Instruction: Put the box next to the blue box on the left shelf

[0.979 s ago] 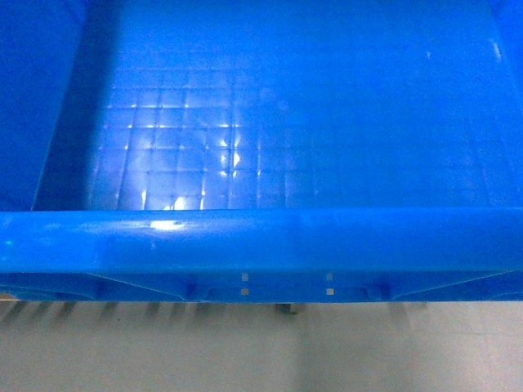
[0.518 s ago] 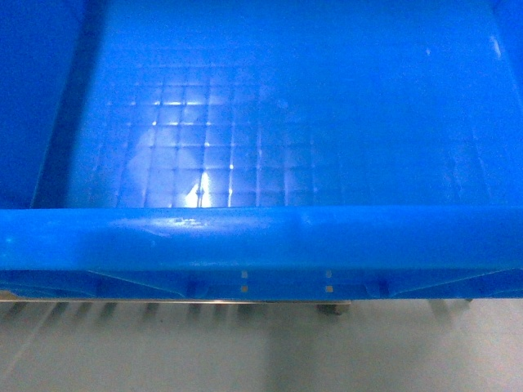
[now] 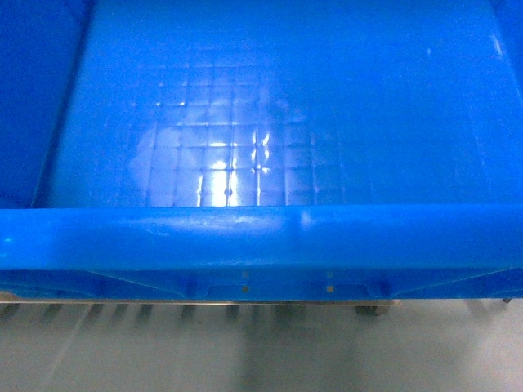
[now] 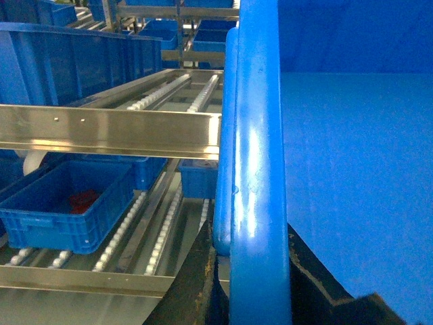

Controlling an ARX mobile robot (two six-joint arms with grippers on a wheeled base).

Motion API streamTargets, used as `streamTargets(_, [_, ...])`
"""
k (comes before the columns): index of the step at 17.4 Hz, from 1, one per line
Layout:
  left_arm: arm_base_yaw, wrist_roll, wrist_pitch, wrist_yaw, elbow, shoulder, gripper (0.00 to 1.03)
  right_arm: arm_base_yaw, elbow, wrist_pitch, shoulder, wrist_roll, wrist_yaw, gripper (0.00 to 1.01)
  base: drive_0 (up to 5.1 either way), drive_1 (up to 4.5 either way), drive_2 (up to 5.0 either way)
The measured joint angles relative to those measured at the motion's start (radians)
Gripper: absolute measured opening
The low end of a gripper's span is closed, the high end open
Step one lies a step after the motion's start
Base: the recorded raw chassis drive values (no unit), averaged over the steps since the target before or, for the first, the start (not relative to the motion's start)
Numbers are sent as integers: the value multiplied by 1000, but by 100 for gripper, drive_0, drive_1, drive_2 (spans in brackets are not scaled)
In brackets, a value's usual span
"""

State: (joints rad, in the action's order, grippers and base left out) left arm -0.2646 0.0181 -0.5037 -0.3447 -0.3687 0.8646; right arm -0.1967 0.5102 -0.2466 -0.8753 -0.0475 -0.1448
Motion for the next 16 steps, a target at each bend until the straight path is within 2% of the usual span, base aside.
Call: streamTargets(16, [0, 0, 6, 1, 0, 0, 17, 0, 0, 3, 0, 0, 0, 21, -498, 240, 240])
